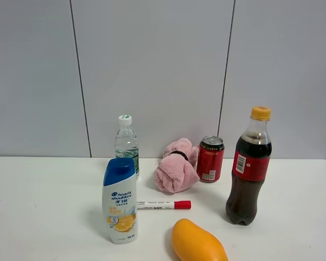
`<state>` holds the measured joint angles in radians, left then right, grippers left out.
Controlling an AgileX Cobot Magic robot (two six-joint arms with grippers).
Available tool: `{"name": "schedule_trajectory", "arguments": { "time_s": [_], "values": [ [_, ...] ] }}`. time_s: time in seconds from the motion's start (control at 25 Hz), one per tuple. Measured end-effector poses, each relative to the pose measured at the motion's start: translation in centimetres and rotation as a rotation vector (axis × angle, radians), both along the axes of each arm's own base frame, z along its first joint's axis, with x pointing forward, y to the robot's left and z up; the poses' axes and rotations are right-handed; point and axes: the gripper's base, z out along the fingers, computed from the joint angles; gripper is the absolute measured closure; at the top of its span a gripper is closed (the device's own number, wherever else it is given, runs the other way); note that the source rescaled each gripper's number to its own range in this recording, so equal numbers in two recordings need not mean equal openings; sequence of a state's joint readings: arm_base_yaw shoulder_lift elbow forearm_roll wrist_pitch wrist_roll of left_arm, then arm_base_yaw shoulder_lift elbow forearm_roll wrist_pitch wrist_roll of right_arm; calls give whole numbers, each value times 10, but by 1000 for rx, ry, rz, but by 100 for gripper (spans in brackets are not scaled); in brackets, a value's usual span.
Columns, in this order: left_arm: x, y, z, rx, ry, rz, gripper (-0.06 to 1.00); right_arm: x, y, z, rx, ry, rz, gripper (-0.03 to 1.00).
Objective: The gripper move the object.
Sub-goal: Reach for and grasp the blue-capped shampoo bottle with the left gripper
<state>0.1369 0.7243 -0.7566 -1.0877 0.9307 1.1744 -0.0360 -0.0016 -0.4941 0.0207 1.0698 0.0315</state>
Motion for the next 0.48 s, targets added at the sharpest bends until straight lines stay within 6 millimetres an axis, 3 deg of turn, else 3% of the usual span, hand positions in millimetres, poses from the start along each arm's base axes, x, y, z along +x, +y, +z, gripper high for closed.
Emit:
{"name": "schedule_trajectory", "arguments": {
  "time_s": [0.2, 0.48],
  "values": [
    [43, -7, -27, 38, 102, -148, -6, 0, 0, 0, 0, 0, 0, -3],
    [71, -37, -64, 215, 156, -291, -6, 0, 0, 0, 1, 0, 0, -3]
  ]
}}
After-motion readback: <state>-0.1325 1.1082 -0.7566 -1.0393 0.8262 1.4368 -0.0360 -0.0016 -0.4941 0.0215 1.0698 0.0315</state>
